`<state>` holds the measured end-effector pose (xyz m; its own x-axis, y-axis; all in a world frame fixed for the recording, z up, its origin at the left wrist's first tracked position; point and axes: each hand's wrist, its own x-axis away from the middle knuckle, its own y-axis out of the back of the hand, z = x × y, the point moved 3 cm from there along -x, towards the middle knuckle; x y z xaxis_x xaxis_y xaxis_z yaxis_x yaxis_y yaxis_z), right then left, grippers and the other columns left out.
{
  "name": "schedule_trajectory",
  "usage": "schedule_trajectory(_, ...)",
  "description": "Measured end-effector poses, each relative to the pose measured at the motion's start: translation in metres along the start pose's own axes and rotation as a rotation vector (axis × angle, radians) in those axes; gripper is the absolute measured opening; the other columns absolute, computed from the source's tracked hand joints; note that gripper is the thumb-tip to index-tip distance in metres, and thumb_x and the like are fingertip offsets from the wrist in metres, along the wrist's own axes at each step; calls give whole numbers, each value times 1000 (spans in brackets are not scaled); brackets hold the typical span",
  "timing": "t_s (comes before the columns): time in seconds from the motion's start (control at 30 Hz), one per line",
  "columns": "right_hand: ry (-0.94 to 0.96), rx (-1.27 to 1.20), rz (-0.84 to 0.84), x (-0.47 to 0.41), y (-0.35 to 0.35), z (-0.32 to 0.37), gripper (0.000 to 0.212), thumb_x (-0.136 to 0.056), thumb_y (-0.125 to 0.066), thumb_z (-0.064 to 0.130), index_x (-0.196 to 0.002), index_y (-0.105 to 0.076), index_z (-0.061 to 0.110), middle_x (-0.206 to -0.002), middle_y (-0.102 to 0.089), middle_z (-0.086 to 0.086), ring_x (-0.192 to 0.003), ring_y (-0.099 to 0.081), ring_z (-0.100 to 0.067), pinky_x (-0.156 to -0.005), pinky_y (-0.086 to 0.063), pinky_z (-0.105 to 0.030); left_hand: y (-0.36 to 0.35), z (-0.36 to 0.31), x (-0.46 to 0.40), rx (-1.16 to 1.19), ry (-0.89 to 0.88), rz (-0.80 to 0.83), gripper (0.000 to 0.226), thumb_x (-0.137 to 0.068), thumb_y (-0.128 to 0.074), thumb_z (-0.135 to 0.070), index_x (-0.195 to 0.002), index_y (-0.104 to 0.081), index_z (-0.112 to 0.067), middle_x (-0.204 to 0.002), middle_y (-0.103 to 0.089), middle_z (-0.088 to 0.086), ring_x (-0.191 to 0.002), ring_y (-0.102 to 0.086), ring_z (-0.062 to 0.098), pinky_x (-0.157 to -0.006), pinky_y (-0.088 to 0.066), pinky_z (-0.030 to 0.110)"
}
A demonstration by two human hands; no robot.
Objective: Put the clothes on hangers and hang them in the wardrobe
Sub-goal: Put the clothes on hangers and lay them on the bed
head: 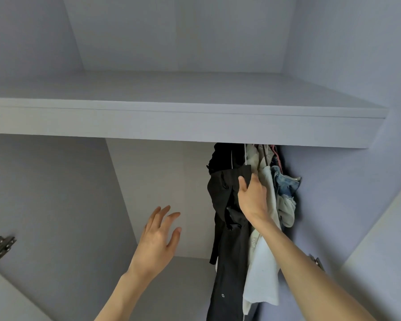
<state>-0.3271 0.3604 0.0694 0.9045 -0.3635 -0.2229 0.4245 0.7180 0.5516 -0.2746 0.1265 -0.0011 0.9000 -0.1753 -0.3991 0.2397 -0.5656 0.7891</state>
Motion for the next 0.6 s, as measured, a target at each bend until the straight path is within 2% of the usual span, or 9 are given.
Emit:
schedule_trajectory(0.13,30,-7,11,1,-1,-2,41,-99,-38,30,-125,-43,-2,-79,-55,-13,-57,-47,-20,-61,-47,-36,8,6,-3,15,10,-1,62,-85,-22,-54,-128,-51,-19,-144,-38,2,-140,-21,20,-106,-28,35)
schedule_trajectory(0.27,73,52,33,6,-1,3,45,-99,-38,30,-132,-39,0,-73,-51,-7,-58,-51,-22,-55,-41,-30,13,12,-5,27,6,-7,60,-86,-25,-53,-127,-52,-19,-143,-39,2,-138,-25,20,-106,-29,33)
schedule_trajectory(0.33,118,121,61,12,-2,3,44,-99,-38,29,-133,-39,1,-70,-51,-4,-63,-56,-23,-56,-38,-27,14,14,-5,47,8,-7,51,-90,-33,-47,-128,-51,-18,-142,-39,2,-138,-26,20,-107,-31,35)
schedule_trajectory(0.43,217,222,118,36,-7,-6,39,-99,-39,28,-127,-43,1,-57,-43,2,-50,-43,-8,-53,-29,-21,15,15,-2,82,6,-15,35,-95,-48,-27,-129,-50,-18,-143,-37,1,-137,-26,17,-108,-32,35)
schedule_trajectory(0.5,260,267,182,55,-9,-15,39,-99,-40,29,-128,-44,3,-54,-42,3,-47,-39,-7,-52,-29,-22,17,16,0,101,18,-19,37,-94,-49,-22,-131,-49,-18,-143,-36,0,-136,-28,17,-109,-31,33)
schedule_trajectory(0.6,382,354,299,80,-15,-17,39,-98,-39,33,-125,-46,5,-54,-49,0,-49,-46,-13,-49,-34,-25,23,20,1,135,62,-10,43,-95,-46,-23,-138,-41,-19,-146,-33,1,-134,-32,20,-110,-29,31)
